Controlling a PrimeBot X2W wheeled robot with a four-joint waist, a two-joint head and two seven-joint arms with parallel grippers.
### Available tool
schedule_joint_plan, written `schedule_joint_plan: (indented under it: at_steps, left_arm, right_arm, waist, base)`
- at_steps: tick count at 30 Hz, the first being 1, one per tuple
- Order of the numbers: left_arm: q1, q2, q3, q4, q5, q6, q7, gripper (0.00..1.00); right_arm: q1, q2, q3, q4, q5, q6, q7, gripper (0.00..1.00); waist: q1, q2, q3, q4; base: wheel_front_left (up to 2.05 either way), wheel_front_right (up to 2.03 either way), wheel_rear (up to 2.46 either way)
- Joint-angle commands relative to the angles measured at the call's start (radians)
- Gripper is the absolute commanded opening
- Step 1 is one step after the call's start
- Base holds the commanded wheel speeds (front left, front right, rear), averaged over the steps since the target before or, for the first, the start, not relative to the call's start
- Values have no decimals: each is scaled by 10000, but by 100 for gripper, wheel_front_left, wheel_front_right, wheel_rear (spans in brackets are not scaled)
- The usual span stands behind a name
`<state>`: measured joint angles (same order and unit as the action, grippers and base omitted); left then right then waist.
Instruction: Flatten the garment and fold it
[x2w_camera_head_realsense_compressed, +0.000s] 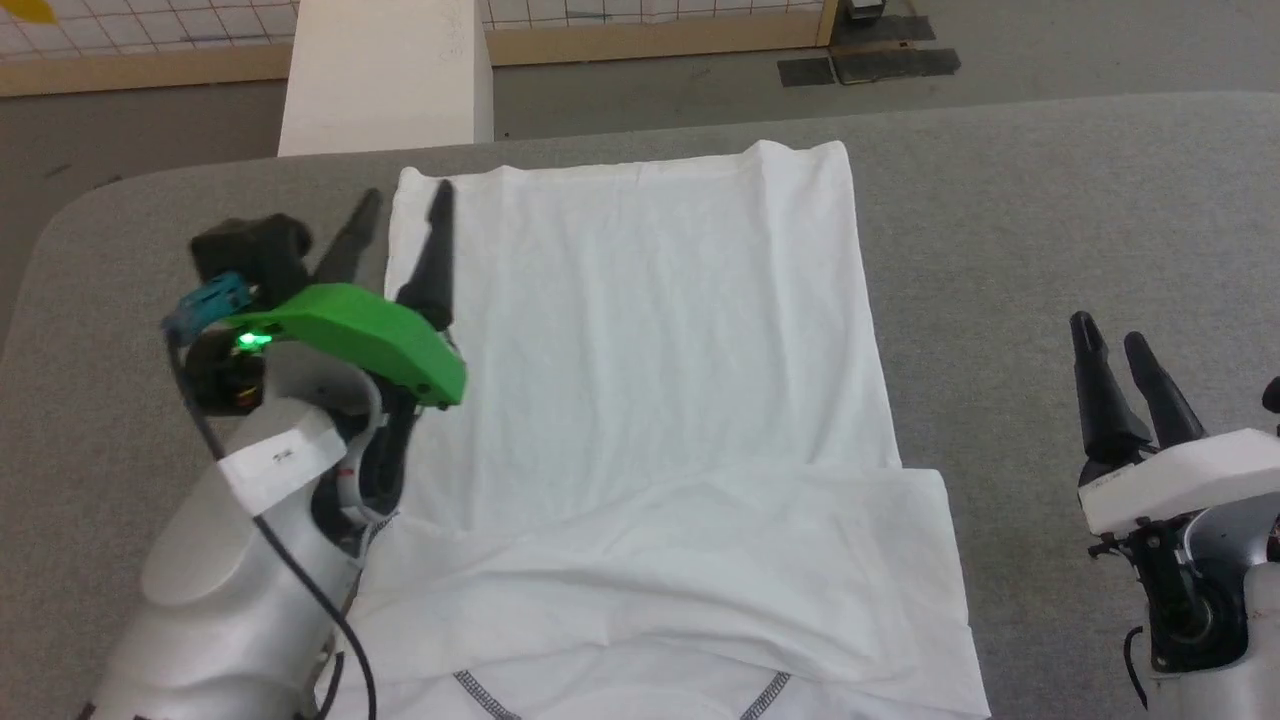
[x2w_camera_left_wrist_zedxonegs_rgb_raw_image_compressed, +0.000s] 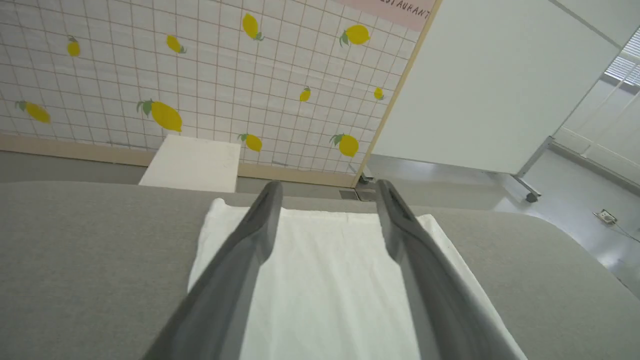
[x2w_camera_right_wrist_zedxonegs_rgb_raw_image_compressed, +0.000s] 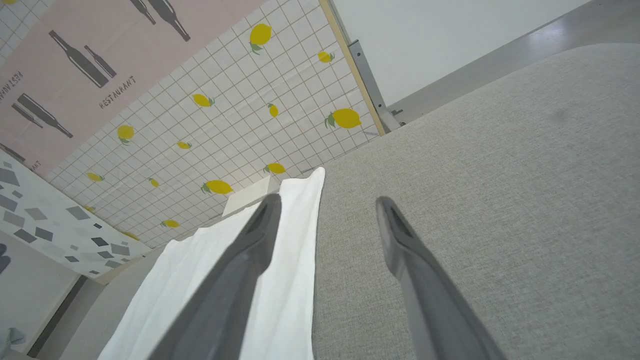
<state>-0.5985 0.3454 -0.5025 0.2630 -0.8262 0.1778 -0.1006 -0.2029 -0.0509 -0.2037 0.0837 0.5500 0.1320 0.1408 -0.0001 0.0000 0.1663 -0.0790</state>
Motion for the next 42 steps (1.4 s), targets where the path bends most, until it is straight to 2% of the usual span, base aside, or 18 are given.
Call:
schedule_joint_plan:
  at_steps: [1,5,10,16,20,25,29,35,42]
  left_arm:
    - [395,213,168,-73,250,168,-524,100]
    - [984,584,623,-494,770,461,-1387,100]
    - [1332,661,1150,-1286,1295,657,-1582,100]
    - [1022,402,1319,-1971,1681,610,-1605,100]
    - [615,281,1316,-2277,1896,607,-1607,100]
    - [247,123,1290,-2576,2149,700,-1609,100]
    - [188,-18,1391,-2811,2252,774,-1610,100]
    - [271,-69,1484,-3157,2393,790,-1611,100]
    - [400,-192,1565,-3211,2421,769,-1611,100]
  right_arm:
    - [-126,7,32,-55,-118,-13,162,100]
    - [-412,-29,64,-96,-415,-13,679,100]
    - [-1589,-160,-20,55,-687,-13,1836,100]
    - [-4278,-1033,-30,828,-1692,-13,3534,100]
    - [-6124,-1885,556,1633,-2538,-13,4812,100]
    - [-7979,-2380,1012,2783,-3446,-13,6518,100]
    - [-8858,-2569,1382,3484,-3961,-13,7556,100]
    - [-9620,-2837,1919,3971,-4376,-13,8076,100]
    - [-9752,-3122,2554,4305,-4295,-13,8347,100]
  waist:
    - [1,0,128,88]
    - [1,0,434,237]
    - [1,0,1127,427]
    - [1,0,2434,1050]
    - [1,0,3366,1533]
    - [1,0,4292,2078]
    - [1,0,4741,2408]
    - [1,0,5299,2704]
    - [1,0,5469,2733]
  base:
    - [0,0,0]
    - [0,0,0]
    - [0,0,0]
    - [0,0,0]
    - [0,0,0]
    - [0,0,0]
    - [0,0,0]
    - [0,0,0]
    - [0,0,0]
